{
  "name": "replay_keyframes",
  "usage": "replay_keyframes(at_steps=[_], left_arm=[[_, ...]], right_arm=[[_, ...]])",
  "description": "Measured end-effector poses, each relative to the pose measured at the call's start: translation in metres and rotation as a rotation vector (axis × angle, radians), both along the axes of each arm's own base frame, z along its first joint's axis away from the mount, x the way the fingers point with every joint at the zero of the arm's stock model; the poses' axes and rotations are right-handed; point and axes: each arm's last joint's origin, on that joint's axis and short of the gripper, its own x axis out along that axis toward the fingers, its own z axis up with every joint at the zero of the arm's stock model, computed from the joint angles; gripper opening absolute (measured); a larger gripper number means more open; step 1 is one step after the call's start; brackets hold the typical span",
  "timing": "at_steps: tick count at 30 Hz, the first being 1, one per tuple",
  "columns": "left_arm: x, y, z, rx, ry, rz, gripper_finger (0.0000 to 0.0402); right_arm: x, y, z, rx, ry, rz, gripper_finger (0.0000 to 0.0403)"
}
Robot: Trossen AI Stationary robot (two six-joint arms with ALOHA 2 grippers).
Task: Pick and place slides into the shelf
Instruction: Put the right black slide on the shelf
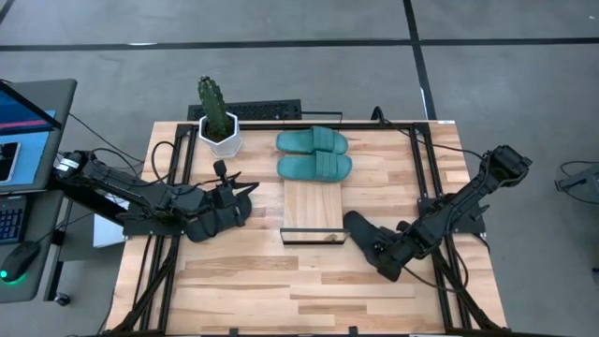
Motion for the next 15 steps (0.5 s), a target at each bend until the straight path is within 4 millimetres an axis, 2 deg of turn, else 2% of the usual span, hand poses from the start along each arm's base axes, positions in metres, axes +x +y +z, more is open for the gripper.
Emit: replay_keyframes(at_steps=[8, 15], left_arm=[[0.0, 0.0, 0.0, 0.003, 0.002, 0.0, 0.0], [0.0, 0.0, 0.0, 0.003, 0.003, 0.0, 0.0]], right_arm=[[0.017, 0.013, 0.007, 0.129, -0.185, 0.028, 0.0], [0.018, 0.013, 0.007, 0.123, -0.215, 0.022, 0.0]])
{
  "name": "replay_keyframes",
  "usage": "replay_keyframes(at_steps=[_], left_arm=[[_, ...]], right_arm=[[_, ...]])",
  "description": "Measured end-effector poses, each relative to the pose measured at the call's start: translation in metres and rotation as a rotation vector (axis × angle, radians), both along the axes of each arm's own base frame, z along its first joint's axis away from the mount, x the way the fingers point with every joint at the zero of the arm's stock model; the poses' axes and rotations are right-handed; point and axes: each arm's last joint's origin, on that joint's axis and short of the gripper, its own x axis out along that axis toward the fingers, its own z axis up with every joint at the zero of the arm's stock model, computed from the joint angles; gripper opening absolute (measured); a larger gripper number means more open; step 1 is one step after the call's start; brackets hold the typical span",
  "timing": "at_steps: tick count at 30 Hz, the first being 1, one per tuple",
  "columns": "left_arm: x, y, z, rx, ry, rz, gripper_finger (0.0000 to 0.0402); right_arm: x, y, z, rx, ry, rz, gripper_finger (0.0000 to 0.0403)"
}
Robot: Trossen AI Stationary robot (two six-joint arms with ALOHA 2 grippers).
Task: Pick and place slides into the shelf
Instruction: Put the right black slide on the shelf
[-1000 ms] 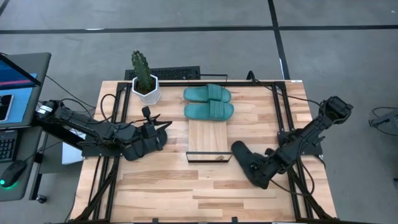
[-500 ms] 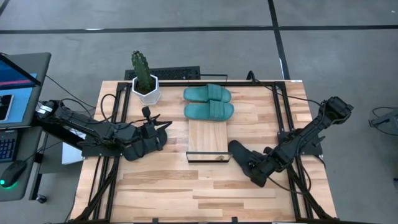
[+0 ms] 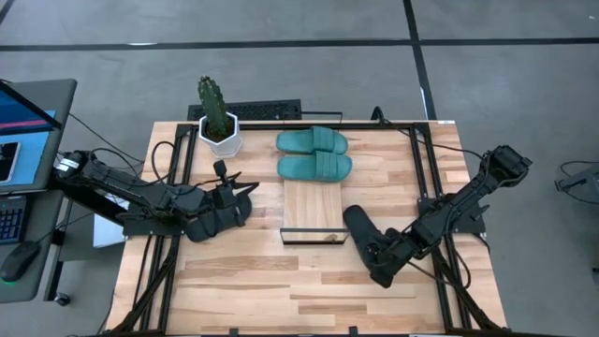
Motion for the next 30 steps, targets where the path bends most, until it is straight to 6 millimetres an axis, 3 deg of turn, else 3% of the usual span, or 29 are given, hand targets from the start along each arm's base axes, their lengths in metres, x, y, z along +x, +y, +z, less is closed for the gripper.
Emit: replay_keyframes(at_steps=[17, 30], left_arm=[[0.0, 0.0, 0.0, 0.008, 0.005, -0.001, 0.0], [0.0, 0.0, 0.0, 0.0, 0.001, 0.0, 0.0]], right_arm=[[-0.002, 0.001, 0.0, -0.024, -0.012, -0.063, 0.0], [-0.012, -0.005, -0.005, -0.129, 0.075, -0.061, 0.0]])
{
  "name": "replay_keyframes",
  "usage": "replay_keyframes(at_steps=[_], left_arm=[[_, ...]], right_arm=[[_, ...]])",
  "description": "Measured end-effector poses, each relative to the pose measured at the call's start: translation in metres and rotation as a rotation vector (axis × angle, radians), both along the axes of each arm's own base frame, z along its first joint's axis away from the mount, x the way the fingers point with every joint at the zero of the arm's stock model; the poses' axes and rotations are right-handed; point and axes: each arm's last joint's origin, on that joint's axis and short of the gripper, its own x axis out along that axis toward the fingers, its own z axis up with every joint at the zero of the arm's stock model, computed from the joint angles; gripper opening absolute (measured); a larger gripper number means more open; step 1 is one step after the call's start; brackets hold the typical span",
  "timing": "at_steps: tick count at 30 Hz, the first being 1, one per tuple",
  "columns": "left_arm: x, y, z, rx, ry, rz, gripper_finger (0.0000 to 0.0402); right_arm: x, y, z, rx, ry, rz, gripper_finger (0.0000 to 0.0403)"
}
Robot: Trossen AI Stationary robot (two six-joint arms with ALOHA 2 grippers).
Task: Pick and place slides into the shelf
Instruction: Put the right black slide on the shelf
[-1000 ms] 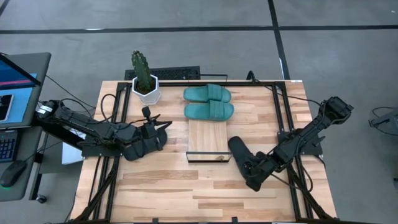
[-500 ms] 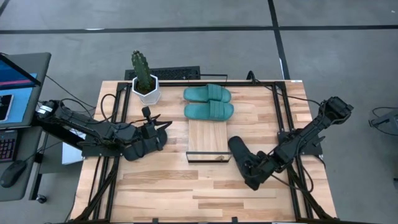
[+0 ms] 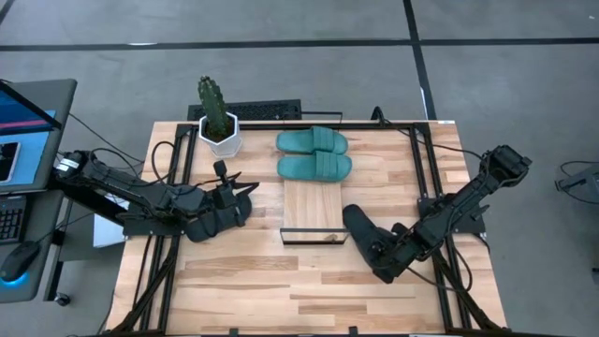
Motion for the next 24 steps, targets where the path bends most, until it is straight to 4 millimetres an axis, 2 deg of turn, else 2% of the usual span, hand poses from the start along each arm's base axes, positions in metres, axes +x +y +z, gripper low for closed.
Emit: replay_keyframes(at_steps=[12, 24], left_arm=[[0.0, 0.0001, -0.0001, 0.001, 0.001, 0.0, 0.0], [0.0, 0.0, -0.0001, 0.002, 0.001, 0.0, 0.0]], right_arm=[[0.0038, 0.0, 0.0011, 0.02, -0.03, -0.03, 0.0], [0.0028, -0.0057, 0.0, 0.001, -0.013, -0.176, 0.0]])
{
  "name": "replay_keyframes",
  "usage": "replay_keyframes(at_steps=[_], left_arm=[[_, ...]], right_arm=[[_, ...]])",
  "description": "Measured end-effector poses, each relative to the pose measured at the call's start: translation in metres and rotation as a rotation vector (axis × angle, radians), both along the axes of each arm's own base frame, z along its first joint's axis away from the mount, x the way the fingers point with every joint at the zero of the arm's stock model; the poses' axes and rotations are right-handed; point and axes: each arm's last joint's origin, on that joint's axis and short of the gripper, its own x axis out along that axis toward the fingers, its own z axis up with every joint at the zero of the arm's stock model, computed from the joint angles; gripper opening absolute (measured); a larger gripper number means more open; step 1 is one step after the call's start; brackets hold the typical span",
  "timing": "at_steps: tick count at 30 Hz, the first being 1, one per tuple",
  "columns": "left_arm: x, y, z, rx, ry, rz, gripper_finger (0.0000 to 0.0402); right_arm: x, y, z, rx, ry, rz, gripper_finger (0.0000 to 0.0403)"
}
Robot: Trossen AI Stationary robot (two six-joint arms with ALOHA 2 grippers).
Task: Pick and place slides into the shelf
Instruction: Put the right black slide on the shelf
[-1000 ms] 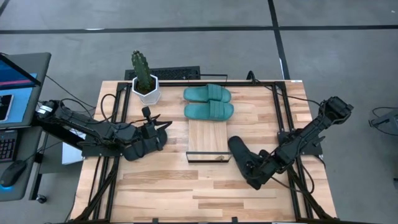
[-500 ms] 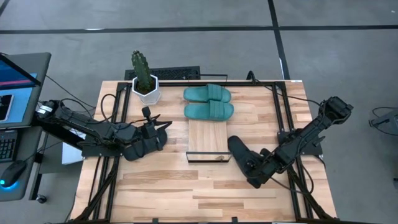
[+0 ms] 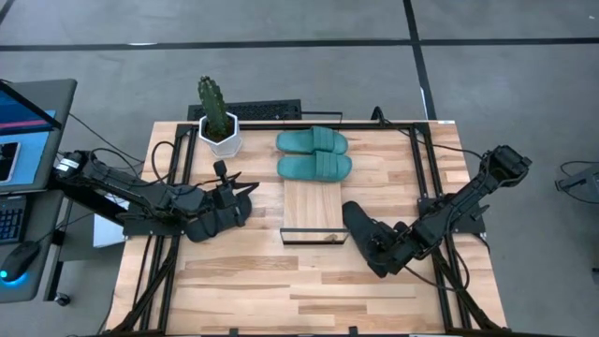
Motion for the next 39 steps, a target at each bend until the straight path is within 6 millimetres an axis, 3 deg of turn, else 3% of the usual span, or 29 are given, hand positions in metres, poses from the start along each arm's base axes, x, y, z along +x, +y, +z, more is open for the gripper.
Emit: replay_keyframes(at_steps=[20, 31, 39], left_arm=[[0.0, 0.0, 0.0, 0.0, 0.0, 0.0, 0.0], [0.0, 0.0, 0.0, 0.001, 0.0, 0.0, 0.0], [0.0, 0.0, 0.0, 0.001, 0.001, 0.0, 0.0]], right_arm=[[-0.024, -0.019, -0.003, -0.153, 0.236, -0.203, 0.0], [-0.024, -0.013, 0.03, -0.244, 0.281, -0.23, 0.0], [-0.023, -0.002, 0.033, -0.153, 0.295, -0.15, 0.0]])
